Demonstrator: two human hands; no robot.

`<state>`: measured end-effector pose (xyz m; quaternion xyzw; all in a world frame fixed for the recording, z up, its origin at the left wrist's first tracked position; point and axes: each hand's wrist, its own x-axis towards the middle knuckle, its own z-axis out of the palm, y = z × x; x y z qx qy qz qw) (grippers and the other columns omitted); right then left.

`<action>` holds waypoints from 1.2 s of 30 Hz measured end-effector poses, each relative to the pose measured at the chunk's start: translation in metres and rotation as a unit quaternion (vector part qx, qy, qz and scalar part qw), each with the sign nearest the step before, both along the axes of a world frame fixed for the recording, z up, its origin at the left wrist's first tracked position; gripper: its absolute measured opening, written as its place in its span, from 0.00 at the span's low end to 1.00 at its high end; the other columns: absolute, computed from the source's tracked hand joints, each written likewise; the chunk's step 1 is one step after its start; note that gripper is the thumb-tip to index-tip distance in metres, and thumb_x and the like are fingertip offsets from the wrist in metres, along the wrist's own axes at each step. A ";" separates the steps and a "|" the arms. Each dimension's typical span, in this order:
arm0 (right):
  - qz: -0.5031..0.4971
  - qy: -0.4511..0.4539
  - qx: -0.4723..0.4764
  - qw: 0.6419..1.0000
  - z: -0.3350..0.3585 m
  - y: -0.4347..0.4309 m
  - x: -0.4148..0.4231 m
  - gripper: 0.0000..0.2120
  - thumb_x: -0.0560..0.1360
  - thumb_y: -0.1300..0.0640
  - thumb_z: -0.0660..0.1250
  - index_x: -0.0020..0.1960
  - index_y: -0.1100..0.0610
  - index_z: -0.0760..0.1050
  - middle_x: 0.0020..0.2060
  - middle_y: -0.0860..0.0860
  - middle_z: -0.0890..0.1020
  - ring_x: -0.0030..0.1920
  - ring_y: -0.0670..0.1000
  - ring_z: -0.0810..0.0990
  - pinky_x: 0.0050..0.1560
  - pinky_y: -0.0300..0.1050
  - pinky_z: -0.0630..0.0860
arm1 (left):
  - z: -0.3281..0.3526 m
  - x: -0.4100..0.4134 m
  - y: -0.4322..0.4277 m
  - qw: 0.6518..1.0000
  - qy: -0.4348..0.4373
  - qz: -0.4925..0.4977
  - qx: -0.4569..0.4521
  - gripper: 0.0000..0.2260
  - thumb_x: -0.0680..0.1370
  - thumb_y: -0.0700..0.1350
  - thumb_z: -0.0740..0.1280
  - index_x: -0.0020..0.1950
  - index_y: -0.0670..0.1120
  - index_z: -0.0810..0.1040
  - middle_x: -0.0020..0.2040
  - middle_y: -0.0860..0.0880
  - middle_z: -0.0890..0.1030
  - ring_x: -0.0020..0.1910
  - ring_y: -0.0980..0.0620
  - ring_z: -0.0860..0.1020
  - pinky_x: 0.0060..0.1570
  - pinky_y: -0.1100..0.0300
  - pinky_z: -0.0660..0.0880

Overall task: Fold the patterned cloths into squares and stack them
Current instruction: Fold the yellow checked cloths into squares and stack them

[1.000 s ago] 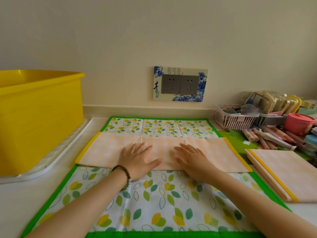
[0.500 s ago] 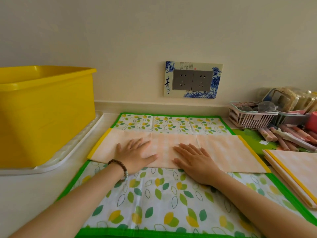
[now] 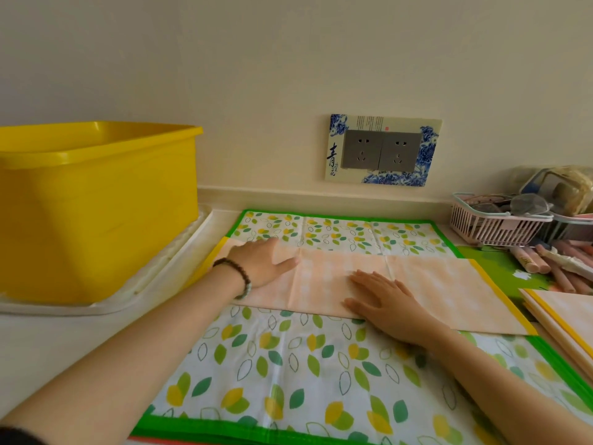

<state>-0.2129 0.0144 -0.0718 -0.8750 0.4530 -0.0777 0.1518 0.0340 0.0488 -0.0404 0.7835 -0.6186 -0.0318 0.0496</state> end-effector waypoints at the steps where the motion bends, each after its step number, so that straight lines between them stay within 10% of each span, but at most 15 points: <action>1: -0.006 -0.018 0.015 1.000 0.003 0.000 -0.001 0.28 0.78 0.38 0.53 0.75 0.46 0.54 0.75 0.44 0.57 0.75 0.46 0.52 0.75 0.48 0.44 | 0.002 -0.006 -0.010 0.998 0.021 -0.030 -0.042 0.33 0.75 0.68 0.52 0.75 0.50 0.58 0.72 0.49 0.66 0.68 0.49 0.68 0.63 0.52 0.68; 8: -0.026 -0.084 0.057 0.994 0.008 -0.007 -0.010 0.34 0.71 0.38 0.66 0.73 0.47 0.61 0.71 0.45 0.67 0.68 0.47 0.67 0.66 0.39 0.63 | -0.001 -0.043 -0.070 0.986 0.091 -0.140 0.032 0.33 0.74 0.64 0.62 0.73 0.47 0.63 0.70 0.49 0.68 0.68 0.50 0.68 0.66 0.54 0.66; 15: -0.050 -0.169 0.050 0.983 0.006 -0.018 -0.016 0.29 0.70 0.44 0.71 0.68 0.46 0.68 0.62 0.42 0.75 0.57 0.40 0.72 0.59 0.32 0.64 | 0.010 -0.053 -0.099 0.986 0.063 -0.129 0.088 0.23 0.74 0.67 0.60 0.52 0.47 0.71 0.50 0.50 0.72 0.44 0.52 0.71 0.44 0.58 0.68; 19: -0.049 -0.197 0.055 0.978 0.005 -0.021 -0.020 0.25 0.72 0.49 0.71 0.67 0.46 0.70 0.57 0.41 0.78 0.57 0.41 0.74 0.58 0.32 0.67 | 0.014 -0.058 -0.096 0.980 0.048 -0.159 0.109 0.30 0.76 0.65 0.57 0.70 0.45 0.68 0.71 0.49 0.68 0.67 0.48 0.69 0.65 0.54 0.66; 21: -0.052 -0.218 0.050 0.973 0.005 -0.022 -0.020 0.21 0.73 0.51 0.70 0.65 0.47 0.72 0.56 0.42 0.79 0.56 0.41 0.76 0.58 0.33 0.70 | 0.016 -0.056 -0.090 0.972 0.092 -0.186 0.106 0.22 0.78 0.59 0.59 0.64 0.46 0.73 0.64 0.51 0.74 0.64 0.48 0.72 0.60 0.57 0.69; 30: -0.157 -0.338 0.022 0.928 0.009 -0.023 -0.025 0.35 0.70 0.49 0.73 0.72 0.52 0.62 0.69 0.48 0.69 0.68 0.49 0.68 0.60 0.40 0.66 | 0.004 -0.033 -0.047 0.922 0.305 -0.174 -0.163 0.06 0.80 0.49 0.59 0.51 0.52 0.76 0.47 0.58 0.77 0.44 0.62 0.76 0.45 0.71 0.69; 36: -0.201 -0.461 0.255 0.826 0.018 -0.017 -0.030 0.38 0.69 0.51 0.74 0.73 0.58 0.60 0.66 0.56 0.73 0.60 0.54 0.77 0.59 0.46 0.74 | -0.016 -0.043 -0.027 0.878 0.415 -0.021 -0.238 0.16 0.82 0.46 0.56 0.68 0.43 0.68 0.64 0.49 0.72 0.66 0.51 0.70 0.61 0.62 0.64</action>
